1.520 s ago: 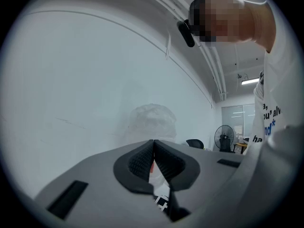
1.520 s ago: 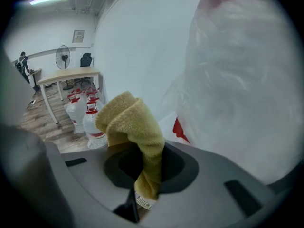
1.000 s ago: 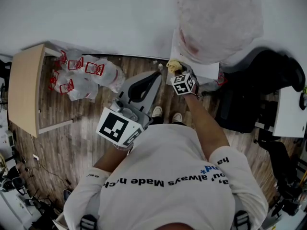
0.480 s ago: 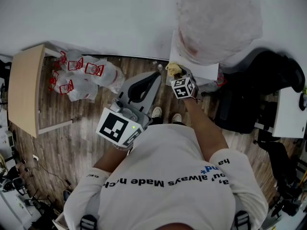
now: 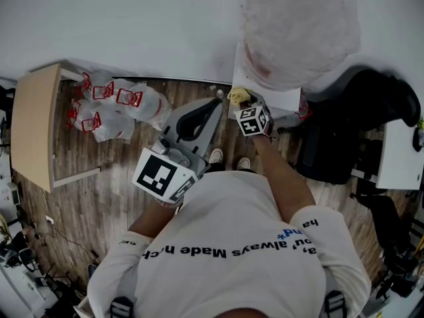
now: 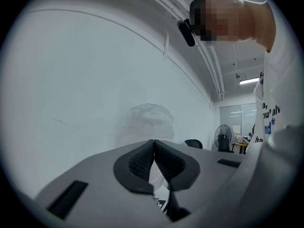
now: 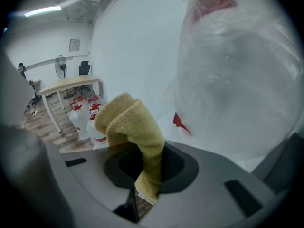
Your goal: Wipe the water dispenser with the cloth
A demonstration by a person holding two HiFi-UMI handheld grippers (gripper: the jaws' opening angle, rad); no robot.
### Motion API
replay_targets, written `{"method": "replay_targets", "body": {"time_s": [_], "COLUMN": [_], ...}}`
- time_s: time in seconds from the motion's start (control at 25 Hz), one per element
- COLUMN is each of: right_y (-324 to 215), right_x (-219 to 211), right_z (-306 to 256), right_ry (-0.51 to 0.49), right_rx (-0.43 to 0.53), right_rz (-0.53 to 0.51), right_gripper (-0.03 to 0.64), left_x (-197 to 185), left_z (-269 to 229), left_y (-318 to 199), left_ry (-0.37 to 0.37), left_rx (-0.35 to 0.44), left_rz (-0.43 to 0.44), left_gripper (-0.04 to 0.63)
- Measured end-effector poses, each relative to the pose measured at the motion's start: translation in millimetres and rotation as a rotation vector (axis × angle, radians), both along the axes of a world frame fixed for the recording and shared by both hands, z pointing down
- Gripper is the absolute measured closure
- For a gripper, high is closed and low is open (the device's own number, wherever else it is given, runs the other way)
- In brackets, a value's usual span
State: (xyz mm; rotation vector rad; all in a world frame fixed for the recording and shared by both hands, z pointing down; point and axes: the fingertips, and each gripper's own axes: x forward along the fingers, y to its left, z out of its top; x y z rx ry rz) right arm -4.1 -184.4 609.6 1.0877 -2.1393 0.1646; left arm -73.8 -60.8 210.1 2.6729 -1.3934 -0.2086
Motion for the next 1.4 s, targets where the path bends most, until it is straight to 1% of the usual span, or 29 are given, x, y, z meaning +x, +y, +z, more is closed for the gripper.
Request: {"method": "replay_targets", "body": {"time_s": [0.16,0.28,0.64,0.76,0.92,1.16,1.4], "right_y": [-8.2,-15.3,-30.2,-33.2,-35.4,-33.5,-29.2], "right_x": [7.1,18.7,58.5,61.9,61.4,62.2,62.4], "right_z": [-12.9,-17.1,-1.9,3.4,6.6,5.6,6.2], "right_ry": [-0.015,-0.019,-0.004,-0.008,-0.016,-0.028,-0.038], "right_rx": [0.030,0.034,-0.017,-0.041,-0.045,-0.013,-0.020], "right_rz": [0.029,0.064,0.163,0.165,0.159,0.154,0.165], "right_gripper": [0.555,0.554,0.555,0.555,0.555,0.555,0.555], "left_x": [0.6,2.2,5.8,7.0,7.8,8.4,10.2], "left_z": [-0.3,-0.1,0.8,1.5,0.9,1.1,2.6], "left_y": [-2.5,-3.5,-6.3,-7.8,-7.7,-5.9,-5.2], "left_ry": [-0.001,0.000,-0.002,-0.003,-0.003,-0.002,0.000], "left_rx": [0.002,0.001,-0.002,-0.005,-0.004,-0.007,-0.008], "left_rz": [0.004,0.010,0.023,0.024,0.027,0.028,0.036], "left_gripper": [0.575,0.576,0.575,0.575,0.575,0.575,0.575]}}
